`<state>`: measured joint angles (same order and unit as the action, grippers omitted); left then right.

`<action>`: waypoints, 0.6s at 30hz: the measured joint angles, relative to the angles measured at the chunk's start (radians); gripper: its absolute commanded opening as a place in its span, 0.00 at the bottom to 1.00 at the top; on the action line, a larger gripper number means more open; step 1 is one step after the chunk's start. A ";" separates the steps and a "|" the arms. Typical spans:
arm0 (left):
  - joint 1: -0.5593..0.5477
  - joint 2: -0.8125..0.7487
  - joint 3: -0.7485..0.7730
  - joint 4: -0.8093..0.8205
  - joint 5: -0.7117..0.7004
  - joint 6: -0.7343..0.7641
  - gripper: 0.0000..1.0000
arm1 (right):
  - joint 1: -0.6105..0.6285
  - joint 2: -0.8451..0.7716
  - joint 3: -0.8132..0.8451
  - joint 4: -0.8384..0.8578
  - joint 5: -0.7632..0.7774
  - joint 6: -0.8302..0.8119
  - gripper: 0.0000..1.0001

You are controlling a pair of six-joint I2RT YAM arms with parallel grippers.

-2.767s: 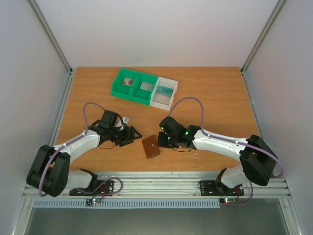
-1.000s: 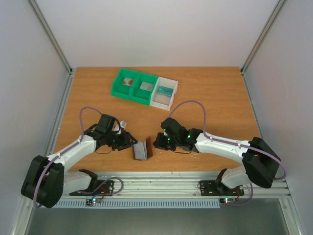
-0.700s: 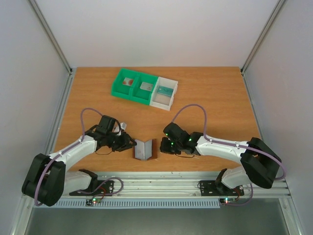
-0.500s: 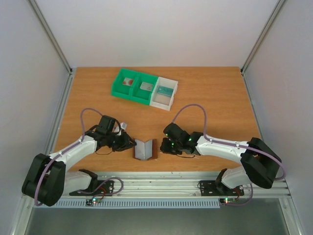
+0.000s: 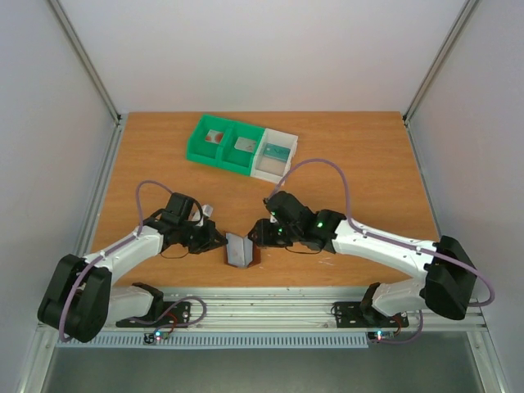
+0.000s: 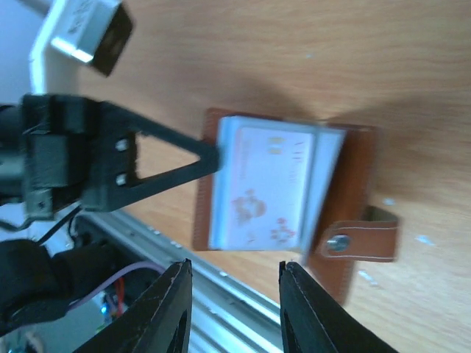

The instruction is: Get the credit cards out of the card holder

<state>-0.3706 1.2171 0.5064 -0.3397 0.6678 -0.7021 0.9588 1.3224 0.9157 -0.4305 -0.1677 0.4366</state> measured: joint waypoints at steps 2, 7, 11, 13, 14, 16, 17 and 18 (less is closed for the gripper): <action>0.000 -0.001 0.000 0.000 0.000 -0.001 0.00 | 0.024 0.023 0.021 0.022 -0.020 0.001 0.32; 0.000 -0.001 0.000 0.000 0.000 -0.003 0.00 | 0.048 0.139 0.058 0.094 -0.066 0.015 0.22; 0.000 -0.001 0.000 0.000 0.000 -0.004 0.00 | 0.049 0.239 0.064 0.130 -0.083 0.027 0.20; 0.000 -0.001 0.000 0.000 -0.001 -0.004 0.00 | 0.049 0.276 0.066 0.133 -0.087 0.030 0.20; 0.000 -0.001 0.000 0.000 -0.001 -0.004 0.00 | 0.049 0.289 0.066 0.132 -0.088 0.030 0.20; 0.000 0.000 0.000 0.001 -0.001 -0.005 0.00 | 0.049 0.309 0.066 0.132 -0.090 0.030 0.19; 0.000 0.000 0.000 0.001 -0.001 -0.005 0.00 | 0.049 0.316 0.068 0.132 -0.090 0.030 0.19; 0.000 0.002 0.000 0.002 -0.001 -0.004 0.00 | 0.048 0.324 0.069 0.131 -0.090 0.030 0.19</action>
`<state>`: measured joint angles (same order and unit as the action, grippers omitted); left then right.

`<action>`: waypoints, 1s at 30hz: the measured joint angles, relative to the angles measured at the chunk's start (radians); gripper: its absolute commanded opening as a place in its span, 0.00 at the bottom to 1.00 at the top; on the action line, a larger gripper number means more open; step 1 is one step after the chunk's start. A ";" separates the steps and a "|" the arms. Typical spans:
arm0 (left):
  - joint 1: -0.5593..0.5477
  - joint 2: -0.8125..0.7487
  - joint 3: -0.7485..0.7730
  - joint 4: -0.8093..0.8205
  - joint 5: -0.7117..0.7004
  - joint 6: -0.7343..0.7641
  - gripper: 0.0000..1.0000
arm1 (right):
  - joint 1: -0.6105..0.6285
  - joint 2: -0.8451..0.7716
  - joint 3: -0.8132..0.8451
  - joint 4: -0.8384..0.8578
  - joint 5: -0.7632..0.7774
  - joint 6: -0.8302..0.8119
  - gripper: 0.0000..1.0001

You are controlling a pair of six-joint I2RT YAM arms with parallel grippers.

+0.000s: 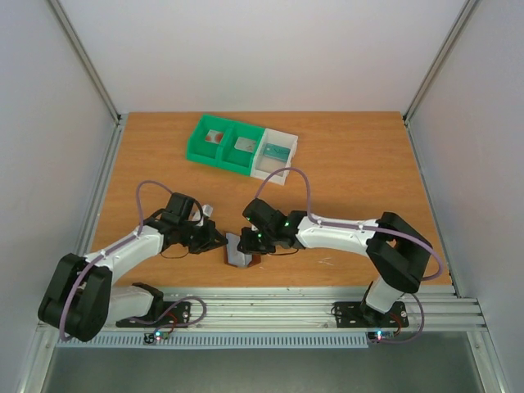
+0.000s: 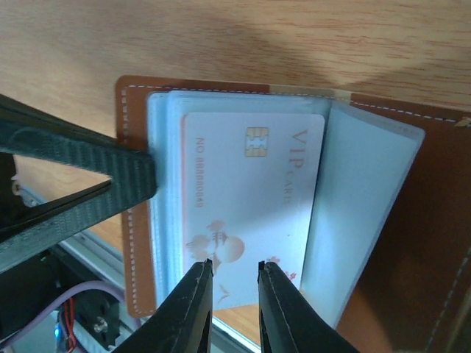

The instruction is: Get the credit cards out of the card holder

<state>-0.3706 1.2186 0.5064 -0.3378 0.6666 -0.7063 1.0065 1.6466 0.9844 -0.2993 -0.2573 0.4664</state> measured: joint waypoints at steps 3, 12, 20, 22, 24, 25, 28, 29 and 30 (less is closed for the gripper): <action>0.000 0.009 0.000 0.006 -0.001 0.000 0.00 | -0.010 0.015 -0.001 -0.006 0.006 -0.001 0.19; 0.000 0.032 -0.002 0.001 -0.050 0.021 0.02 | -0.094 0.016 -0.108 -0.003 0.022 -0.008 0.19; 0.000 0.048 -0.004 -0.045 -0.138 0.052 0.31 | -0.098 0.017 -0.138 0.021 0.017 -0.013 0.18; 0.000 0.042 0.001 -0.082 -0.167 0.057 0.36 | -0.098 0.017 -0.140 0.025 0.013 -0.013 0.17; 0.000 0.020 0.008 -0.121 -0.186 0.063 0.42 | -0.098 0.016 -0.141 0.026 0.010 -0.013 0.17; 0.000 0.006 0.013 -0.136 -0.191 0.068 0.44 | -0.098 0.016 -0.141 0.026 0.009 -0.013 0.17; 0.000 -0.050 0.043 -0.179 -0.197 0.065 0.46 | -0.098 0.011 -0.141 0.026 -0.001 -0.011 0.17; 0.000 -0.066 0.053 -0.187 -0.196 0.064 0.46 | -0.098 0.007 -0.140 0.025 -0.005 -0.011 0.17; 0.000 -0.083 0.062 -0.190 -0.192 0.063 0.45 | -0.098 0.002 -0.140 0.025 -0.008 -0.010 0.17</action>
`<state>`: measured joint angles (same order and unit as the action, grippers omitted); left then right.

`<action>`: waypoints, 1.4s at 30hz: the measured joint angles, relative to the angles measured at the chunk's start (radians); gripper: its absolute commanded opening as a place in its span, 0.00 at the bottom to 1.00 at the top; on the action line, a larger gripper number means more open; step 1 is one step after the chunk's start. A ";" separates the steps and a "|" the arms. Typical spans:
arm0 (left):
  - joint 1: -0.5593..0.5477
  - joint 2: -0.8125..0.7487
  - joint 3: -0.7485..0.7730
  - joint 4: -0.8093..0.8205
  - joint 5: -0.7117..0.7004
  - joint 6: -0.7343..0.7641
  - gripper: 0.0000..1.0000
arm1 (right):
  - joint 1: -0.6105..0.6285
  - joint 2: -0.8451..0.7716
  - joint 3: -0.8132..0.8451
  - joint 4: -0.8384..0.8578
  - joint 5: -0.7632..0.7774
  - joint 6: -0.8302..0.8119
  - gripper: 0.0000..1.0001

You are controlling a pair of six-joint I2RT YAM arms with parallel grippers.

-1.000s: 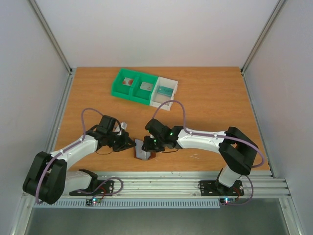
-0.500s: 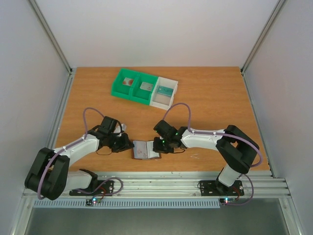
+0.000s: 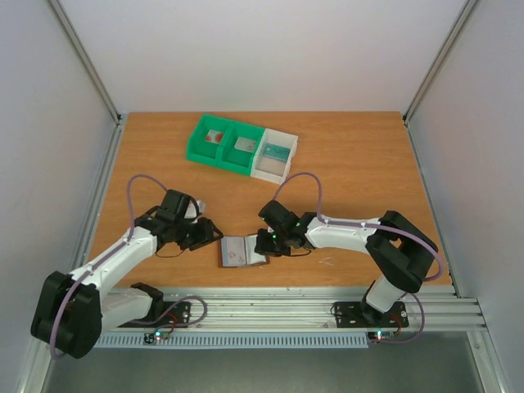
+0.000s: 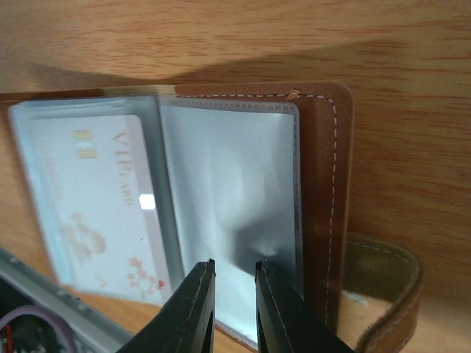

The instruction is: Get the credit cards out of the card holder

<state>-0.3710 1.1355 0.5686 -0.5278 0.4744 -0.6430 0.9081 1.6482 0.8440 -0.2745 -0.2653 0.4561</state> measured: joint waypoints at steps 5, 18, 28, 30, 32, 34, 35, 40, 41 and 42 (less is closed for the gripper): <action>0.000 -0.042 0.010 0.015 0.048 -0.020 0.29 | 0.000 -0.031 0.003 0.006 -0.024 0.010 0.18; 0.000 0.129 -0.077 0.188 0.136 -0.056 0.18 | 0.001 0.031 0.067 0.069 -0.076 0.030 0.19; 0.000 0.206 -0.087 0.245 0.139 -0.041 0.13 | -0.005 0.072 0.023 0.090 -0.041 0.029 0.19; 0.000 0.214 -0.087 0.254 0.138 -0.036 0.13 | -0.008 0.071 0.010 0.109 -0.041 0.029 0.19; 0.000 0.220 -0.087 0.261 0.140 -0.033 0.13 | -0.009 0.067 0.003 0.120 -0.041 0.029 0.20; 0.000 0.221 -0.087 0.266 0.140 -0.031 0.13 | -0.009 0.064 -0.003 0.130 -0.042 0.029 0.21; 0.000 0.221 -0.087 0.267 0.140 -0.030 0.13 | -0.009 0.061 -0.005 0.134 -0.043 0.029 0.21; 0.000 0.221 -0.088 0.271 0.145 -0.031 0.14 | -0.004 0.046 -0.008 0.140 -0.067 0.031 0.22; 0.000 0.220 -0.089 0.272 0.146 -0.032 0.14 | -0.002 0.039 -0.008 0.141 -0.069 0.033 0.22; 0.000 0.219 -0.090 0.274 0.146 -0.033 0.14 | 0.000 0.036 -0.007 0.143 -0.071 0.034 0.22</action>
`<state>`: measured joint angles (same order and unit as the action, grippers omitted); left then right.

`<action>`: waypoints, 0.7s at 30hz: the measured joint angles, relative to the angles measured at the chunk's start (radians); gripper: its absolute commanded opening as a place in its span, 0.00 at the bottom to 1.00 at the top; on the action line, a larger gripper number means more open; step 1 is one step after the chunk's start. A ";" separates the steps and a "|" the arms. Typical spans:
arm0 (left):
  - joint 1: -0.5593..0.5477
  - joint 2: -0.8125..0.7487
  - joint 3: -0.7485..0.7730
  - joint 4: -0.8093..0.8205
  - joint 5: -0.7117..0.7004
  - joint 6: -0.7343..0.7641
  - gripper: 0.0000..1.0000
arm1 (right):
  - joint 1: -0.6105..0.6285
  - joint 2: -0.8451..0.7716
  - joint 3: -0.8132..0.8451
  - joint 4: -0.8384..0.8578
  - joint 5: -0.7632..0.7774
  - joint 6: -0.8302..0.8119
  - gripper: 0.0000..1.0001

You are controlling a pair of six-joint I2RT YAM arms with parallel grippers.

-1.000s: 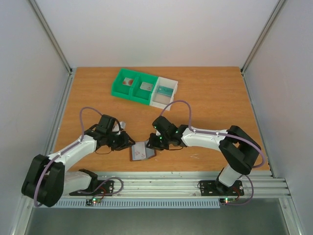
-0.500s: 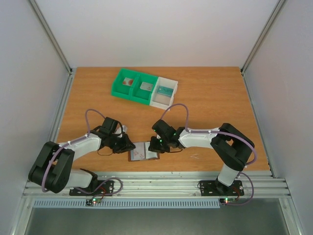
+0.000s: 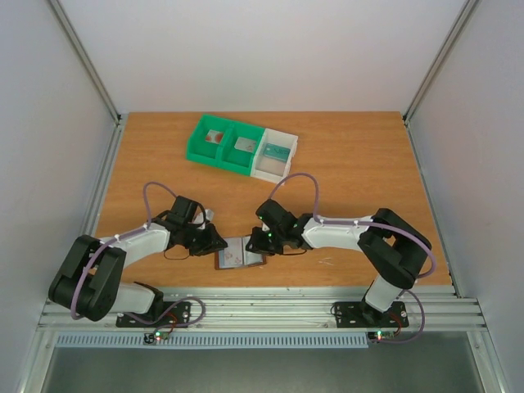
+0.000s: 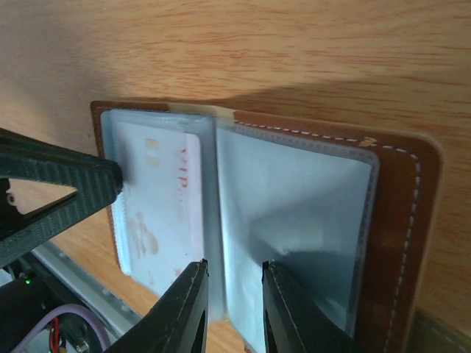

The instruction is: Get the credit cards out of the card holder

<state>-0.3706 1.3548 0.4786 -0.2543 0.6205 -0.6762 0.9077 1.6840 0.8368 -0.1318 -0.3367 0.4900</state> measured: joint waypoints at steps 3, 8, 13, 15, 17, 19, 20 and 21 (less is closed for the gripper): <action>0.000 0.000 -0.003 0.005 0.001 -0.001 0.14 | 0.008 -0.002 0.008 0.005 -0.005 0.006 0.20; 0.000 0.000 -0.006 0.012 0.001 -0.001 0.14 | 0.011 0.007 0.027 0.013 -0.014 0.011 0.17; 0.000 -0.001 -0.010 0.020 0.003 -0.001 0.14 | 0.011 0.047 0.050 0.028 -0.024 0.017 0.17; 0.000 -0.001 -0.010 0.020 0.003 -0.001 0.14 | 0.011 0.062 0.057 0.029 -0.027 0.018 0.17; 0.000 -0.001 -0.010 0.020 0.004 -0.001 0.14 | 0.011 0.076 0.061 0.033 -0.031 0.019 0.17; 0.000 -0.001 -0.010 0.020 0.004 -0.001 0.14 | 0.011 0.082 0.061 0.035 -0.032 0.022 0.16; 0.000 -0.001 -0.010 0.020 0.004 -0.001 0.14 | 0.011 0.084 0.061 0.035 -0.032 0.022 0.16; 0.000 -0.001 -0.010 0.020 0.004 -0.001 0.14 | 0.011 0.085 0.062 0.035 -0.032 0.023 0.16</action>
<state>-0.3706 1.3540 0.4686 -0.2340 0.6243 -0.6769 0.9184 1.7695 0.8986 -0.0963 -0.3691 0.5129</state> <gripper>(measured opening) 0.139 0.162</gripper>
